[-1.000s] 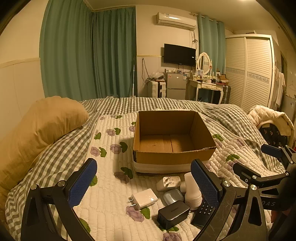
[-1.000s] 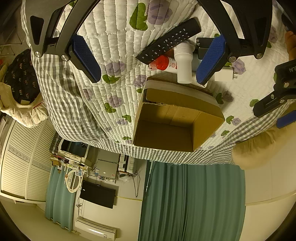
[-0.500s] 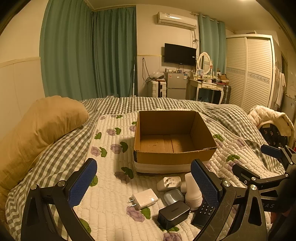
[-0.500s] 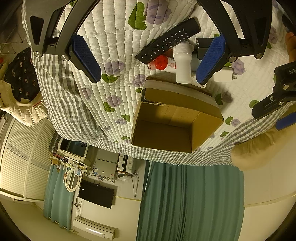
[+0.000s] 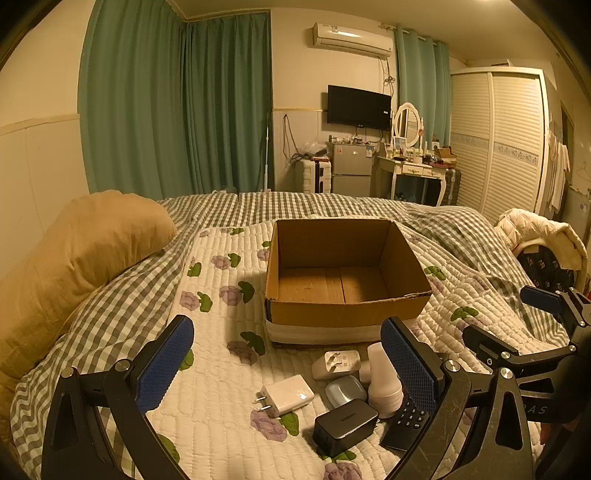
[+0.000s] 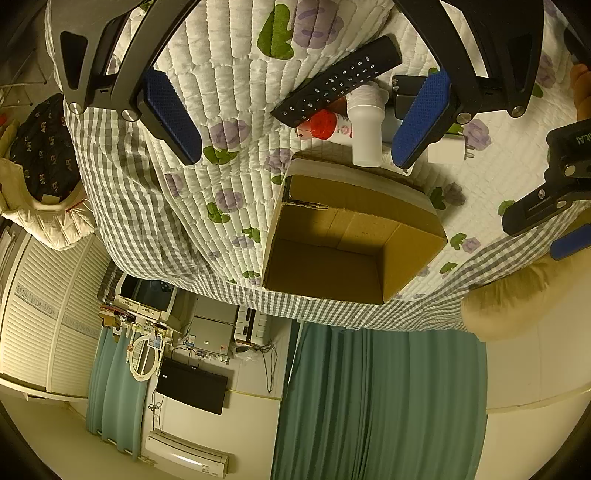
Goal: Organize rigid objects
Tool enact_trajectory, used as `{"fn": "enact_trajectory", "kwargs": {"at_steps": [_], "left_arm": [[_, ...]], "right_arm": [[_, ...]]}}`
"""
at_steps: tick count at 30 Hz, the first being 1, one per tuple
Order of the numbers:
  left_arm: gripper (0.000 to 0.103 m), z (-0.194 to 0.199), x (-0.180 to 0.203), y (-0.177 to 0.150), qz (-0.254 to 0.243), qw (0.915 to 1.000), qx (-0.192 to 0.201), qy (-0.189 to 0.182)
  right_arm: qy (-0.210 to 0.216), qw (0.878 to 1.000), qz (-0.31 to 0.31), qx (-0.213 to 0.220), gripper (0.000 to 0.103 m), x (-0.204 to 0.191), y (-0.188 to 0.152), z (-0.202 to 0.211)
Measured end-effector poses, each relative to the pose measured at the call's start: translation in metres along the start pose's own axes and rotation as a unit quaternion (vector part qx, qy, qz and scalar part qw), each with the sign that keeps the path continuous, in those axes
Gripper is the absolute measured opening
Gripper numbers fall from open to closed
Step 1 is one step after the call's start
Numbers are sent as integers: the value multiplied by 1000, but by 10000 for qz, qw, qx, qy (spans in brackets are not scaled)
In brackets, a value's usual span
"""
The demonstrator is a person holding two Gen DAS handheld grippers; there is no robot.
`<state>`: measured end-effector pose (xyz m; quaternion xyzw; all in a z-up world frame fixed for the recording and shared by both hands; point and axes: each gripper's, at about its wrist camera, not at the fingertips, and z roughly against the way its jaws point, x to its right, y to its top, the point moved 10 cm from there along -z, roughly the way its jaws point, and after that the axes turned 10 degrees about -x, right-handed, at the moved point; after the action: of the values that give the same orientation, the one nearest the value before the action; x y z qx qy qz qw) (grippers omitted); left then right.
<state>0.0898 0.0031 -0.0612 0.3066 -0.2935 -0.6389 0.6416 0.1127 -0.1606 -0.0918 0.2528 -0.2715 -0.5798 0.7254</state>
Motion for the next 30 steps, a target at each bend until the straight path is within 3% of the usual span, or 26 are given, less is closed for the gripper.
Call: {"fn": "enact_trajectory", "kwargs": {"at_steps": [7,14,21,24,26,30], "left_arm": [[103,-14,4,-8,-42,9998,-161,62],[103,-73,11,-54,163,9921,-1240,-99],[103,-98,44,-96,-32,9788,-1993,-471],[98,-107,58,-109,-281,9743,-2168,-549],[76,-112,67,-118,-443,9702,-2299,-622],[73,-109,72,-125,-643,9690,-2286,-678]], "right_arm": [[-58,9999,43,-107,103,5,-1,-10],[-193,9973,53,-700,103,15,-21,-49],[-18,9965,-57,-830,103,20,-27,-57],[7,9959,-44,-902,103,17,-29,-61],[14,9955,-44,-946,103,16,-30,-63],[-7,9947,-36,-1029,103,15,-32,-67]]}}
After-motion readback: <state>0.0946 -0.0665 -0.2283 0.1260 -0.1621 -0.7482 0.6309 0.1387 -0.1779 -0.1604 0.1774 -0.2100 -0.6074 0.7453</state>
